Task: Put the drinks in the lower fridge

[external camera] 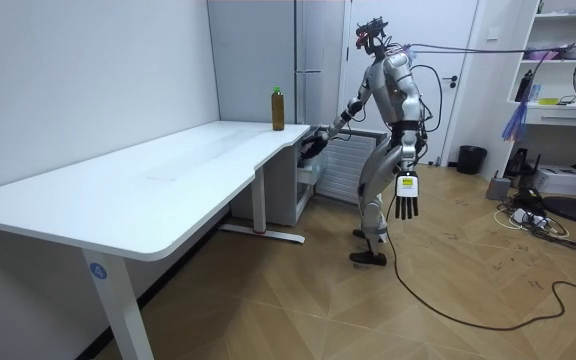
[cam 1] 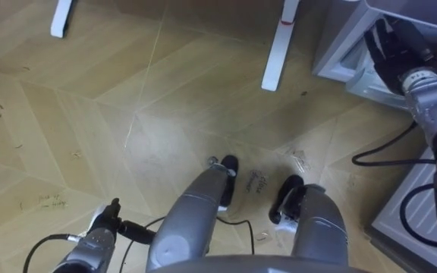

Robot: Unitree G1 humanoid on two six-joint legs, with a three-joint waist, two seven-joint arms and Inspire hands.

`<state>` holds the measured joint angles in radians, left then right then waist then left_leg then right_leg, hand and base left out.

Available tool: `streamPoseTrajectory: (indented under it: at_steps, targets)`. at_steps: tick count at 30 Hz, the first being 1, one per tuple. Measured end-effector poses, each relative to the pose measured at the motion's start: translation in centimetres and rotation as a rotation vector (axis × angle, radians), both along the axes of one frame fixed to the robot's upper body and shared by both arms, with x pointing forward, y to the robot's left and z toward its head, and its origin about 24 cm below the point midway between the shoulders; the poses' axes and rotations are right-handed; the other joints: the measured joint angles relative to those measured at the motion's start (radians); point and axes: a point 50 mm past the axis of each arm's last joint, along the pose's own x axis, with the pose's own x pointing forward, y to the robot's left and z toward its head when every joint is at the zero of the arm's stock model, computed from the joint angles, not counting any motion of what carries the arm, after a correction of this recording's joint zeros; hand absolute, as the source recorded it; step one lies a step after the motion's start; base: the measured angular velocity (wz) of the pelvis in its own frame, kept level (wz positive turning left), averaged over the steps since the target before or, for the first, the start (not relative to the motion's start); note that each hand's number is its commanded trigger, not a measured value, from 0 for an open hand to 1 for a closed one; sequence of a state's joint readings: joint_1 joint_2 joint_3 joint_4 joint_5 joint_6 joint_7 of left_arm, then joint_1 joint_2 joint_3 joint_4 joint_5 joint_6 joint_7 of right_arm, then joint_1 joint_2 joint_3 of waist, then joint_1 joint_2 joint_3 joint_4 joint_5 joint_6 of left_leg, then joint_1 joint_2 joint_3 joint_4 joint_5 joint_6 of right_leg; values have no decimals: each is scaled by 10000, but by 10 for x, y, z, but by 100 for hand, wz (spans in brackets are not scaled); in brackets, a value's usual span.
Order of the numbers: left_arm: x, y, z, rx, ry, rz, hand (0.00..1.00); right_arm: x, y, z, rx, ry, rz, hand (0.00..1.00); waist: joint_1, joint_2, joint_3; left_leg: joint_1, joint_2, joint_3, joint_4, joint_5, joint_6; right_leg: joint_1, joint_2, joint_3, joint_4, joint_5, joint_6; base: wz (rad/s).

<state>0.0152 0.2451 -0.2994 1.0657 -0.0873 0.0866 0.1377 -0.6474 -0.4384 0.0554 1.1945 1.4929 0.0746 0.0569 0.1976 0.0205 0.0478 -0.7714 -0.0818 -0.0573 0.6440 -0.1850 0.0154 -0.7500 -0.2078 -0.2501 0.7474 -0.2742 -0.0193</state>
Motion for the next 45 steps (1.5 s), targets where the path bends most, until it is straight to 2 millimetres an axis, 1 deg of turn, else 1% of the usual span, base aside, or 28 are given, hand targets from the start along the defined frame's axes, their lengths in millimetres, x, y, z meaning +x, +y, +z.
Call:
streamPoseTrajectory:
  at_steps: [8,15,20,23,26,29,34,38,40,43,45]
  targets:
    - [-2,-4,1,-165,-278,116,0,0,-1,1,-92,101,-192,0,-4,141,-81,4,5,-1,-1,-2,-2,5,11,3,1,-4,3,0]
    - [-4,-5,2,-157,-274,-98,0,1,-1,2,-268,230,-248,0,-39,169,-84,53,0,6,-64,-1,-2,31,10,22,-42,-3,4,0]
    - [-8,-5,1,-178,-106,-179,0,-5,0,-7,-787,758,114,0,-137,159,-76,734,18,4,-588,61,-5,661,67,-13,-477,26,50,-1]
    - [-8,-5,1,-180,-92,-184,0,-7,1,-10,-966,925,341,0,-216,159,-74,900,35,2,-682,60,-7,828,100,-13,-583,33,58,-1]
    - [-7,-5,1,-232,-103,-219,0,-8,2,-12,-1259,949,653,0,-269,145,-66,1090,29,57,-817,59,-5,954,84,27,-659,33,63,-4]
    - [-6,-4,1,-296,-52,-292,0,-16,1,-22,-1556,1257,923,0,-283,110,-45,1624,48,143,-1093,60,-2,1446,72,5,-865,17,90,-4]
    - [-5,-5,1,-349,-70,-429,0,-25,0,-30,-1738,1446,1154,0,-417,-45,52,2104,58,229,-1271,52,8,1831,79,57,-987,-12,119,-4]
    - [-6,0,1,-360,-50,-277,0,-37,-2,-42,-1837,1624,1423,0,-517,-48,49,2547,213,228,-1404,-12,-13,2374,312,53,-1362,25,147,-7]
    - [-6,3,2,-330,-132,-14,0,-46,-4,-49,-2060,1865,1611,0,-615,-36,33,2753,377,228,-1513,-46,-48,2705,506,-9,-1723,154,109,-12]
    - [-6,3,2,-255,-127,-149,0,-58,-6,-59,-2377,2326,1864,0,-674,-23,3,3186,546,297,-1700,-59,-72,3200,752,9,-2241,383,94,-16]
    - [-4,3,3,-186,-191,-311,0,-63,-7,-62,-2476,2414,1913,0,-776,-20,-27,3406,564,316,-1833,-60,-74,3412,772,27,-2369,419,98,-10]
